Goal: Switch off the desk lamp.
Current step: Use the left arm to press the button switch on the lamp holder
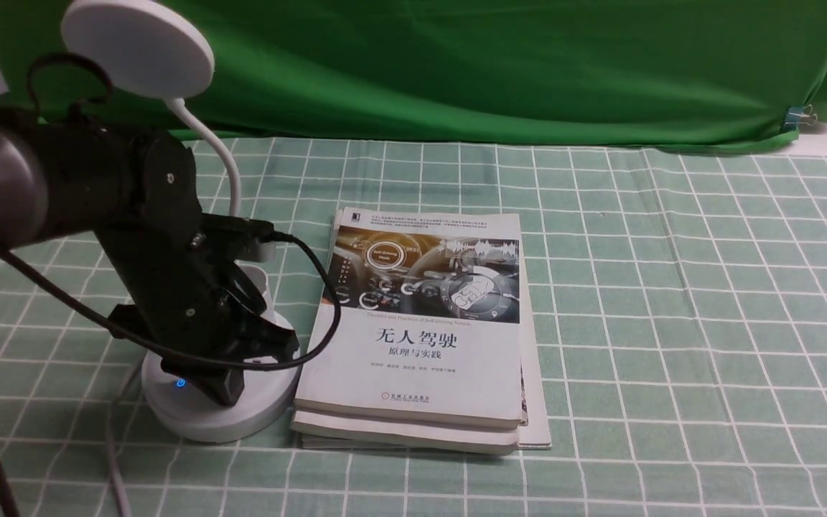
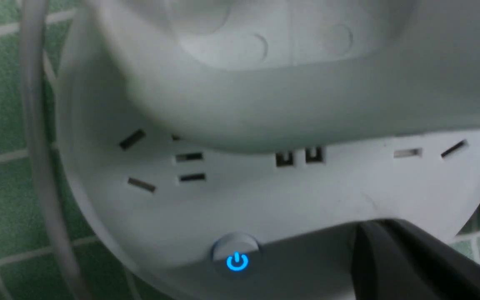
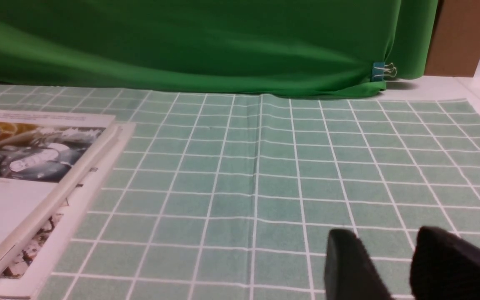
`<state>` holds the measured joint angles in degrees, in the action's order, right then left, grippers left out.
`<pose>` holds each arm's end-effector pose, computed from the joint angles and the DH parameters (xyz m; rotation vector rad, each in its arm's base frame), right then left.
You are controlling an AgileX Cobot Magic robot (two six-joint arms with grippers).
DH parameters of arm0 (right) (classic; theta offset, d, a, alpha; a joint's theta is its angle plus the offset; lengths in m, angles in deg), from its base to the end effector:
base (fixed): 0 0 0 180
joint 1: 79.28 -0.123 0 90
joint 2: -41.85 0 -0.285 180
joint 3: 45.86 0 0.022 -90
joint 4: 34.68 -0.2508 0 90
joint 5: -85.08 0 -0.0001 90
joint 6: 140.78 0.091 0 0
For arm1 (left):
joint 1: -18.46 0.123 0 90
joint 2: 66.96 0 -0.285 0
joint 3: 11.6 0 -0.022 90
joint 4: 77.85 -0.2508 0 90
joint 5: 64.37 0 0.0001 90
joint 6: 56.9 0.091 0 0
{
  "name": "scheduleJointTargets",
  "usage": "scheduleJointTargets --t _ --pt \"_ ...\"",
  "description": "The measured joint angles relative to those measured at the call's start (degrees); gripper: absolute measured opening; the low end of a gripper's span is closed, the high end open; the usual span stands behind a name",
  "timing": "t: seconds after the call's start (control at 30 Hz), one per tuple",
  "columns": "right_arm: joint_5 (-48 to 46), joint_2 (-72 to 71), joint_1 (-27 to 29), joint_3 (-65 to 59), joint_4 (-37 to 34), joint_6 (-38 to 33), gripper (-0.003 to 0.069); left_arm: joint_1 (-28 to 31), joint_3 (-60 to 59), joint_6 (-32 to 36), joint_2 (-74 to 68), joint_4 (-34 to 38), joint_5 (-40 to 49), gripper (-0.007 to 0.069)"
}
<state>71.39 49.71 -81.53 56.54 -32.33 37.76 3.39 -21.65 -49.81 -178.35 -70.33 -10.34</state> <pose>0.0558 0.0013 0.1892 -0.0833 1.7284 -0.0276 0.3227 -0.0969 0.1861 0.4790 3.0278 -0.1756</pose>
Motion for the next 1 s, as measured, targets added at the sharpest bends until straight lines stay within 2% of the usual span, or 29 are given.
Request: scheduleJointTargets --t 0.53,1.0 --pt "0.0 0.0 0.0 0.0 0.0 0.0 0.0242 0.0 -0.2 0.0 6.3 -0.2 0.5 0.0" --pt "0.0 0.0 0.0 0.0 0.0 0.0 0.0242 0.0 -0.6 -0.1 0.7 -0.6 -0.7 0.0"
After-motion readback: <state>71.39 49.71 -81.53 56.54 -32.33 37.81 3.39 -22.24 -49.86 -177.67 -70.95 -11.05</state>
